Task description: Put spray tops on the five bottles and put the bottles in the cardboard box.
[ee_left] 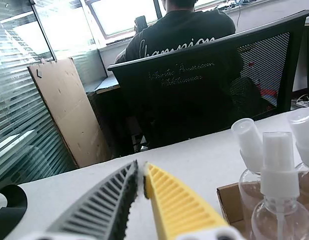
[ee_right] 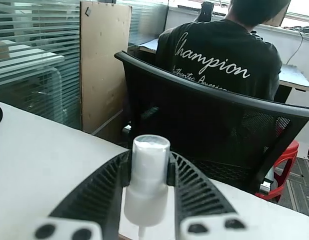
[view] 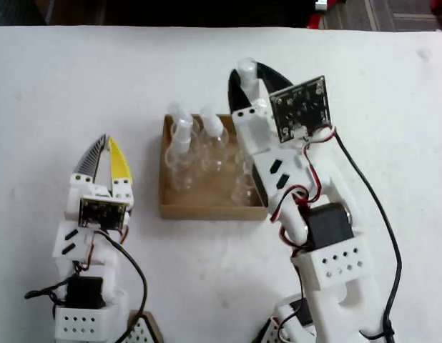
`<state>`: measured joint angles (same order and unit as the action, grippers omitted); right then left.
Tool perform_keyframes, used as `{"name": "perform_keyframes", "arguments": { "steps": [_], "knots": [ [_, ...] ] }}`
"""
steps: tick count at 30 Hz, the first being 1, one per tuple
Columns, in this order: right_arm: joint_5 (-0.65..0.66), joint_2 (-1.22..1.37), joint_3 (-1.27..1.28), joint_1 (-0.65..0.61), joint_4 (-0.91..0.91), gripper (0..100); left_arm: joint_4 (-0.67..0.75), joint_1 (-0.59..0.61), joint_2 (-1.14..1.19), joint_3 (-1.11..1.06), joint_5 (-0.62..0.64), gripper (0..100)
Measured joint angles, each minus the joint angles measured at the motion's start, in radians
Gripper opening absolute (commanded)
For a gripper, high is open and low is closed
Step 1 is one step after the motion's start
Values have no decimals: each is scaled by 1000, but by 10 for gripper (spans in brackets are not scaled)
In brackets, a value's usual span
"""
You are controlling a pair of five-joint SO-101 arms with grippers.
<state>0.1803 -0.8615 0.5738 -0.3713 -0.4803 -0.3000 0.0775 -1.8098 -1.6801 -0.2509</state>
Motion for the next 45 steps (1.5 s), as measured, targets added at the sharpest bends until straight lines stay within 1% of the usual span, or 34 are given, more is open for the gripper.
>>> {"name": "perform_keyframes", "arguments": {
  "steps": [7, 18, 20, 28, 41, 45],
  "knots": [
    [-3, 3, -17, 2, -129, 15, 0, 0, 0, 0, 0, 21],
    [-3, 17, -17, 2, -137, 15, 0, 0, 0, 0, 0, 21],
    [-3, 21, 0, 3, -129, 15, 0, 0, 0, 0, 0, 21],
    [-3, 29, 158, 3, -5, 15, 0, 0, 0, 0, 0, 21],
    [-3, 29, 315, 3, 3, 15, 0, 0, 0, 0, 0, 21],
    [-5, 29, 347, 43, 21, 15, 0, 0, 0, 0, 0, 21]
  ]
}}
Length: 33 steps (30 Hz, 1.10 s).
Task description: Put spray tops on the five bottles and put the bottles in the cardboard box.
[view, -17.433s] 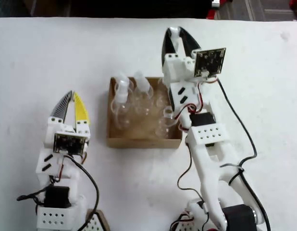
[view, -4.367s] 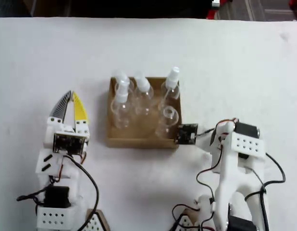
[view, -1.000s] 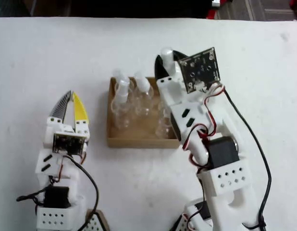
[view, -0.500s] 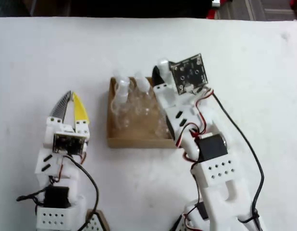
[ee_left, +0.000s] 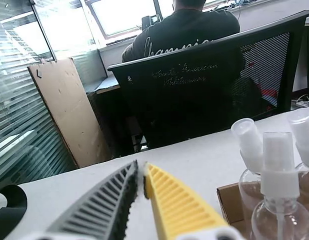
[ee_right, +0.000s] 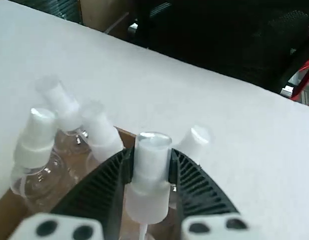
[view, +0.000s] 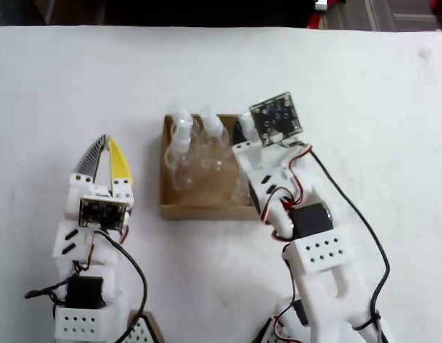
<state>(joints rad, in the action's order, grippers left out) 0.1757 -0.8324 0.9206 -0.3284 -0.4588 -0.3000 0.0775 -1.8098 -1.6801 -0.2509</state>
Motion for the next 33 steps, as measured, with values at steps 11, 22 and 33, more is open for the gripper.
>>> {"name": "perform_keyframes", "arguments": {
  "steps": [11, 22, 33],
  "knots": [
    [-81, -192, 247, 49, 189, 15, 0, 0, 0, 0, 0, 21],
    [-87, -299, 404, 48, 242, 15, 0, 0, 0, 0, 0, 21],
    [-94, -307, 489, 48, 362, 15, 0, 0, 0, 0, 0, 21]
  ]
}}
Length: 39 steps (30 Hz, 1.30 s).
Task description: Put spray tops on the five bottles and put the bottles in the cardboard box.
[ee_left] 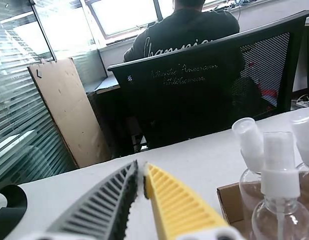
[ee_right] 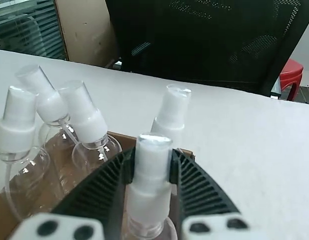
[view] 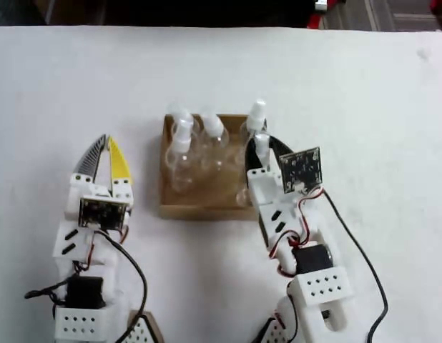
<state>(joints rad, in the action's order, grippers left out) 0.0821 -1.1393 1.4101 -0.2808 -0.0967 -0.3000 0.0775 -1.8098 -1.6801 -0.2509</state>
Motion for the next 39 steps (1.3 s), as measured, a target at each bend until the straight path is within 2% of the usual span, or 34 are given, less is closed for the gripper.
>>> {"name": "perform_keyframes", "arguments": {
  "steps": [5, 10, 12, 25, 28, 39],
  "knots": [
    [0, 0, 0, 0, 0, 29, 0, 0, 0, 0, 0, 21],
    [-2, -3, 0, 0, -31, 187, 0, 0, 0, 0, 0, 21],
    [-2, -2, 0, -2, -44, 209, 0, 0, 0, 0, 0, 21],
    [-2, -6, 2, -51, -57, 196, 0, 0, 0, 0, 0, 21],
    [-2, -63, 2, -51, -63, 197, 0, 0, 0, 0, 0, 21],
    [-2, -348, 2, -54, -261, 197, 0, 0, 0, 0, 0, 21]
  ]
}}
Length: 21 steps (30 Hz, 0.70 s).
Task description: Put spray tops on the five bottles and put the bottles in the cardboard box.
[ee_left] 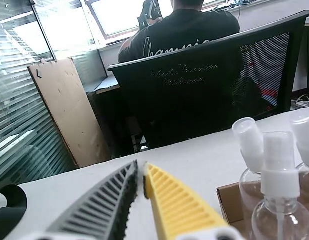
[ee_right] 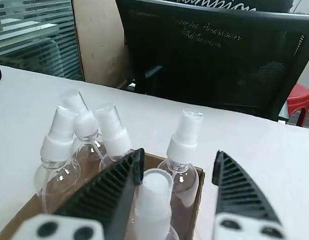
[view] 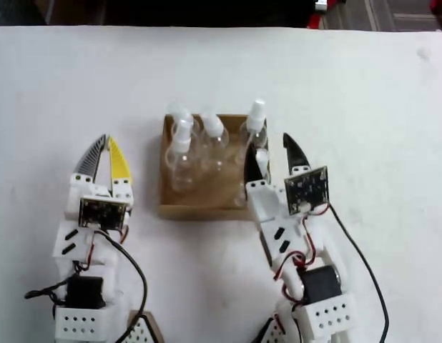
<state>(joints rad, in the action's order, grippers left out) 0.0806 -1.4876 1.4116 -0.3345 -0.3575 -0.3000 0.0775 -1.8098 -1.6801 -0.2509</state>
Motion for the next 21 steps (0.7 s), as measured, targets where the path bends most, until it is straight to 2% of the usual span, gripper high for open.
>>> {"name": "perform_keyframes", "arguments": {
  "steps": [7, 11, 21],
  "knots": [
    [0, -95, 0, 3, -40, 195, 0, 0, 0, 0, 0, 21],
    [0, -147, -68, 63, -94, 194, 0, 0, 0, 0, 0, 21],
    [0, -311, -485, 167, -517, 194, 0, 0, 0, 0, 0, 21]
  ]
}}
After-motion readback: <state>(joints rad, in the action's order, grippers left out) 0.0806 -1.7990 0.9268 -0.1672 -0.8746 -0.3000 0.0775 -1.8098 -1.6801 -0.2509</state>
